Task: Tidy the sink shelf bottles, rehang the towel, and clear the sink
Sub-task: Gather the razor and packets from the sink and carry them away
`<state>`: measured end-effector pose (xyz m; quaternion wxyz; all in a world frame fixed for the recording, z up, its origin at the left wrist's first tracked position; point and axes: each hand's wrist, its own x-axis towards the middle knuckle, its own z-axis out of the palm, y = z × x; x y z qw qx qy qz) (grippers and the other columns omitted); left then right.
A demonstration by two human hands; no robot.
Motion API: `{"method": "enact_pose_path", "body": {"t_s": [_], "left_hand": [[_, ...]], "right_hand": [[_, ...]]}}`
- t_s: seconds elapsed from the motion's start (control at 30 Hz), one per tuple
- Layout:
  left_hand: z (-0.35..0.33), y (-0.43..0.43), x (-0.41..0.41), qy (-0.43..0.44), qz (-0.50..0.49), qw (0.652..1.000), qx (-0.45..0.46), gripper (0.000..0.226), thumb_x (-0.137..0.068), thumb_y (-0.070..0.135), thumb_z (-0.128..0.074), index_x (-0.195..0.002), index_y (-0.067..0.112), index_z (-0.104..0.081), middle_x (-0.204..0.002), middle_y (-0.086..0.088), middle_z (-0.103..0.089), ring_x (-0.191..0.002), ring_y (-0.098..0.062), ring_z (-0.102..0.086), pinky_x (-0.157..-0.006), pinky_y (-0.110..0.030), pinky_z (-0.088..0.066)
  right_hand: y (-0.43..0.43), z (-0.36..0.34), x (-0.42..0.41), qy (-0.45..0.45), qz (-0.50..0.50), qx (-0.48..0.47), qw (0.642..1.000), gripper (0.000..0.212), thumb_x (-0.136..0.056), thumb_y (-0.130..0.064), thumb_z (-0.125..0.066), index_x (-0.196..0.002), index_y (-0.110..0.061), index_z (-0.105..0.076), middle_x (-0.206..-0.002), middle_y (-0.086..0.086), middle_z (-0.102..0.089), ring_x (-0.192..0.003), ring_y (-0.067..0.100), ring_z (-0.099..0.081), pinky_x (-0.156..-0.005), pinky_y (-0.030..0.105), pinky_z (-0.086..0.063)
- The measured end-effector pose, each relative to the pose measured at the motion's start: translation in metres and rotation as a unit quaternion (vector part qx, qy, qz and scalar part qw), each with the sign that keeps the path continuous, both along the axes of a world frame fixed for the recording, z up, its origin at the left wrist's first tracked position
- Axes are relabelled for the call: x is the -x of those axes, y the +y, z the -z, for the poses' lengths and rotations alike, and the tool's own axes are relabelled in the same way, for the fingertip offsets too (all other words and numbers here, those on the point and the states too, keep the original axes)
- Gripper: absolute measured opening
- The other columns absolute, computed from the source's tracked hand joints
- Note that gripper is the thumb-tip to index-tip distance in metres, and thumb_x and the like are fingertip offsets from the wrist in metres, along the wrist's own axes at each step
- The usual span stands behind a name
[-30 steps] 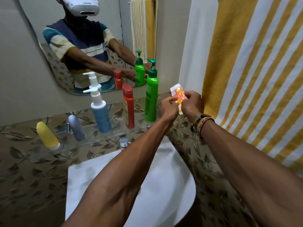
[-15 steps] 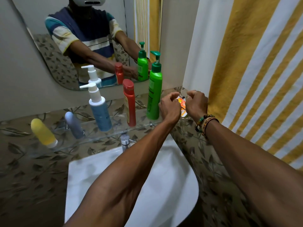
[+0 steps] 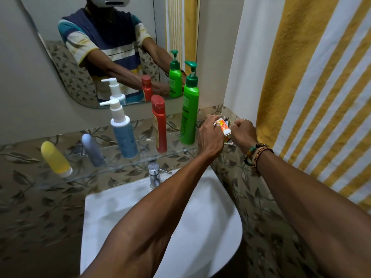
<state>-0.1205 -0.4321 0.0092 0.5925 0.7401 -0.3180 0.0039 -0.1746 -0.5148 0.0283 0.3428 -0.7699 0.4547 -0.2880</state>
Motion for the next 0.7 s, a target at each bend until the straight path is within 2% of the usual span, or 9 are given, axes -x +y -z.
{"method": "enact_pose_path", "body": {"t_s": [0.1,0.17,0.27,0.33,0.4,0.53,0.6,0.63,0.7], "left_hand": [[0.0,-0.002,0.0,0.031,0.001,0.997,-0.066,0.038,-0.095,0.009,-0.044,-0.128,0.013,-0.062,-0.124,-0.011,-0.066,-0.11,-0.028,-0.061,-0.091,-0.039,-0.051],[0.003,-0.004,-0.001,0.077,0.001,0.991,-0.107,0.038,-0.096,0.009,-0.044,-0.13,0.011,-0.062,-0.126,-0.013,-0.066,-0.109,-0.029,-0.062,-0.09,-0.039,-0.052],[0.008,-0.003,-0.002,0.115,0.002,0.986,-0.117,0.037,-0.094,0.003,-0.045,-0.122,0.008,-0.068,-0.124,-0.012,-0.068,-0.106,-0.026,-0.063,-0.088,-0.037,-0.054],[0.011,-0.001,-0.001,0.116,0.006,0.986,-0.119,0.037,-0.092,0.0,-0.044,-0.118,0.006,-0.069,-0.121,-0.012,-0.068,-0.104,-0.026,-0.063,-0.088,-0.039,-0.055],[0.012,0.001,-0.001,0.111,0.019,0.987,-0.118,0.036,-0.092,0.001,-0.043,-0.119,0.003,-0.068,-0.123,-0.015,-0.067,-0.108,-0.029,-0.062,-0.093,-0.044,-0.053],[0.008,0.003,0.001,0.108,0.029,0.986,-0.124,0.041,-0.092,0.004,-0.045,-0.13,0.004,-0.062,-0.134,-0.015,-0.061,-0.12,-0.029,-0.058,-0.101,-0.044,-0.05],[0.008,0.005,0.001,0.106,0.032,0.986,-0.124,0.04,-0.093,0.005,-0.045,-0.129,0.003,-0.062,-0.135,-0.015,-0.061,-0.121,-0.029,-0.057,-0.102,-0.044,-0.049],[0.007,0.006,0.001,0.105,0.034,0.986,-0.123,0.039,-0.093,0.005,-0.045,-0.128,0.003,-0.062,-0.135,-0.015,-0.061,-0.122,-0.029,-0.057,-0.103,-0.045,-0.048],[0.007,0.008,0.001,0.103,0.04,0.987,-0.117,0.038,-0.094,0.006,-0.045,-0.127,0.002,-0.063,-0.132,-0.015,-0.062,-0.119,-0.027,-0.058,-0.102,-0.044,-0.049]], "right_hand": [[0.0,0.001,0.002,-0.011,-0.009,-0.034,0.999,0.025,-0.092,-0.004,-0.047,-0.089,0.006,-0.07,-0.085,0.019,-0.066,-0.077,0.024,-0.056,-0.062,0.03,-0.043],[-0.001,0.003,0.003,-0.001,-0.024,-0.049,0.998,0.024,-0.09,-0.001,-0.048,-0.09,0.011,-0.069,-0.079,0.021,-0.06,-0.074,0.024,-0.052,-0.062,0.032,-0.041],[0.0,0.006,0.001,0.012,-0.045,-0.055,0.997,0.025,-0.088,0.004,-0.044,-0.067,-0.004,-0.056,-0.07,0.01,-0.047,-0.067,0.02,-0.045,-0.053,0.025,-0.035],[0.0,0.009,0.001,0.01,-0.048,-0.059,0.997,0.031,-0.089,0.005,-0.043,-0.062,-0.011,-0.045,-0.065,0.007,-0.042,-0.06,0.016,-0.04,-0.048,0.023,-0.03],[-0.003,0.011,0.001,0.013,-0.053,-0.071,0.996,0.033,-0.092,0.003,-0.044,-0.062,-0.012,-0.044,-0.065,0.005,-0.042,-0.058,0.014,-0.041,-0.049,0.023,-0.034],[-0.01,0.009,0.0,0.039,-0.087,-0.086,0.992,0.032,-0.097,-0.008,-0.049,-0.066,-0.018,-0.046,-0.069,0.0,-0.047,-0.061,0.014,-0.044,-0.061,0.023,-0.042],[-0.01,0.009,0.0,0.036,-0.087,-0.093,0.991,0.031,-0.096,-0.009,-0.049,-0.067,-0.018,-0.047,-0.07,0.002,-0.049,-0.066,0.017,-0.048,-0.068,0.028,-0.047],[-0.009,0.009,0.0,0.034,-0.087,-0.094,0.991,0.03,-0.096,-0.008,-0.049,-0.067,-0.017,-0.048,-0.071,0.003,-0.049,-0.067,0.018,-0.048,-0.068,0.03,-0.047],[-0.005,0.01,-0.001,0.021,-0.076,-0.091,0.993,0.029,-0.094,-0.003,-0.047,-0.067,-0.013,-0.048,-0.069,0.006,-0.047,-0.063,0.018,-0.045,-0.058,0.029,-0.042]]}}
